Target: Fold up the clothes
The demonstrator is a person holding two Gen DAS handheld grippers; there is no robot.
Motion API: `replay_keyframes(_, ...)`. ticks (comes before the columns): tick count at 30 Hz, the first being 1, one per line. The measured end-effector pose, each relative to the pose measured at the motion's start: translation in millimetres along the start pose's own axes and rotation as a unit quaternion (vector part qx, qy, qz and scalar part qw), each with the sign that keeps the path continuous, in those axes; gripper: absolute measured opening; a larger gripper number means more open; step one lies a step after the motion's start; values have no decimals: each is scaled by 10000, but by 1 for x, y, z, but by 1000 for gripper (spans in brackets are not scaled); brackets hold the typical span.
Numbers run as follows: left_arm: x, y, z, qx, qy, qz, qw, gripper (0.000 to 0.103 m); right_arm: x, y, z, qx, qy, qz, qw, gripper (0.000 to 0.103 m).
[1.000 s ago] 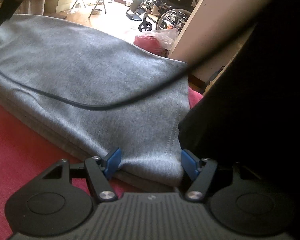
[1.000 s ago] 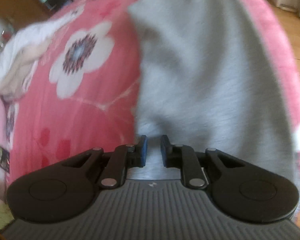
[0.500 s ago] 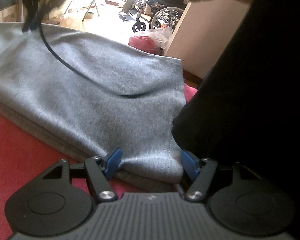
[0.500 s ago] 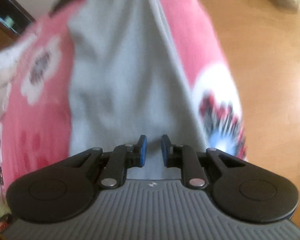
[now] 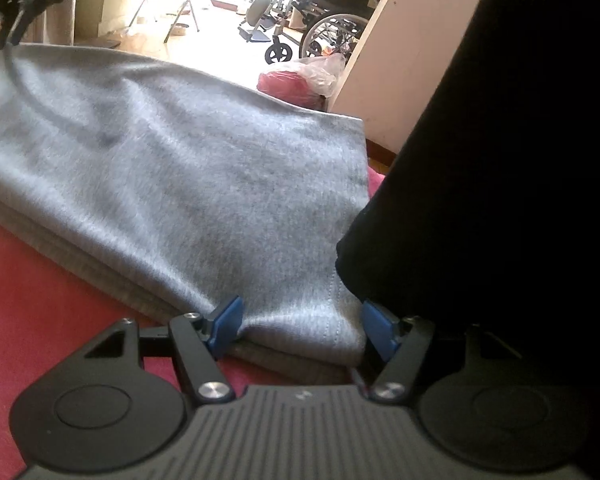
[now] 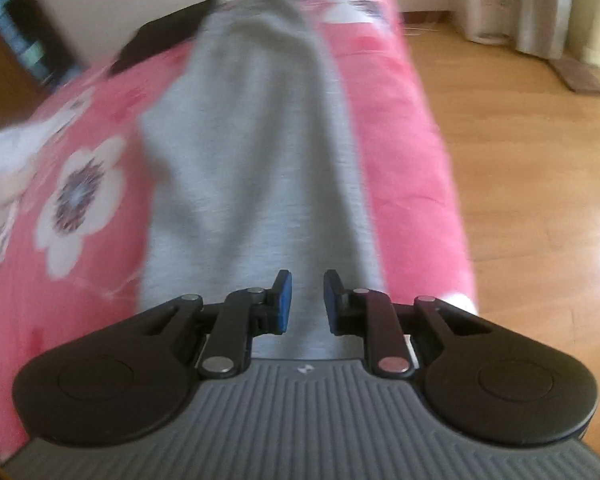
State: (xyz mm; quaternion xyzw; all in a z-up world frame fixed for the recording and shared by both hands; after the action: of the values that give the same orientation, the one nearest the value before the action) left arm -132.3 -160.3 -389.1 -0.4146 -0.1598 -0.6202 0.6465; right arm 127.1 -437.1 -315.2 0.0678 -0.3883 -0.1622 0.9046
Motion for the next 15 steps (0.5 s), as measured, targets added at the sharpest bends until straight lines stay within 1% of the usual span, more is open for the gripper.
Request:
replay_keyframes(2, 0, 1, -1, -22, -16, 10, 10000, 67, -3, 8, -14, -10, 140, 265, 9995, 16)
replay_keyframes(3, -1, 1, -1, -31, -30, 0, 10000, 67, -3, 0, -26, -224, 106, 328, 9992, 15)
replay_keyframes(4, -1, 1, -1, -40, -41, -7, 10000, 67, 1, -14, -35, -499, -10, 276, 9984, 12)
replay_keyframes(5, -2, 1, -1, -48, -52, -13, 10000, 67, 8, -29, -40, -693, -197, 9, 9974, 6)
replay_keyframes(6, -2, 1, 0, -56, -62, -19, 10000, 67, 16, -38, -43, -727, -358, -282, 9963, 5)
replay_keyframes(7, -1, 2, 0, -73, -68, -2, 10000, 67, 21, -30, -39, -605, -447, -224, 9969, 12)
replay_keyframes(9, 0, 4, 1, -120, -69, 74, 9999, 67, 31, -12, -32, -352, -611, -92, 9975, 12)
replay_keyframes(11, 1, 6, 1, -160, -72, 146, 9997, 67, 23, 23, -33, 53, -405, 384, 9984, 12)
replay_keyframes(14, 0, 6, 0, -185, -100, 175, 9996, 67, 11, 47, -64, 163, -111, 995, 9948, 10)
replay_keyframes(15, 0, 6, -1, -195, -102, 189, 9996, 67, 12, 44, -77, -66, -133, 1112, 9937, 9)
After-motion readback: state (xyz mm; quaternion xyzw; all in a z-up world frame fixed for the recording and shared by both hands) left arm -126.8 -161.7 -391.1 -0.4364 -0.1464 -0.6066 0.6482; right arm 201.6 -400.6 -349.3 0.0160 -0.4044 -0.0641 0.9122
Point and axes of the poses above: each gripper's, at about its wrist camera, not at the fingertips, and z roughly against the way its jaws point, y to its left, x to its top, the point moved 10 cm from there along -z, roughly the way its jaws point, and after that the axes turned 13 degrees about -y, right-handed, at the moved point
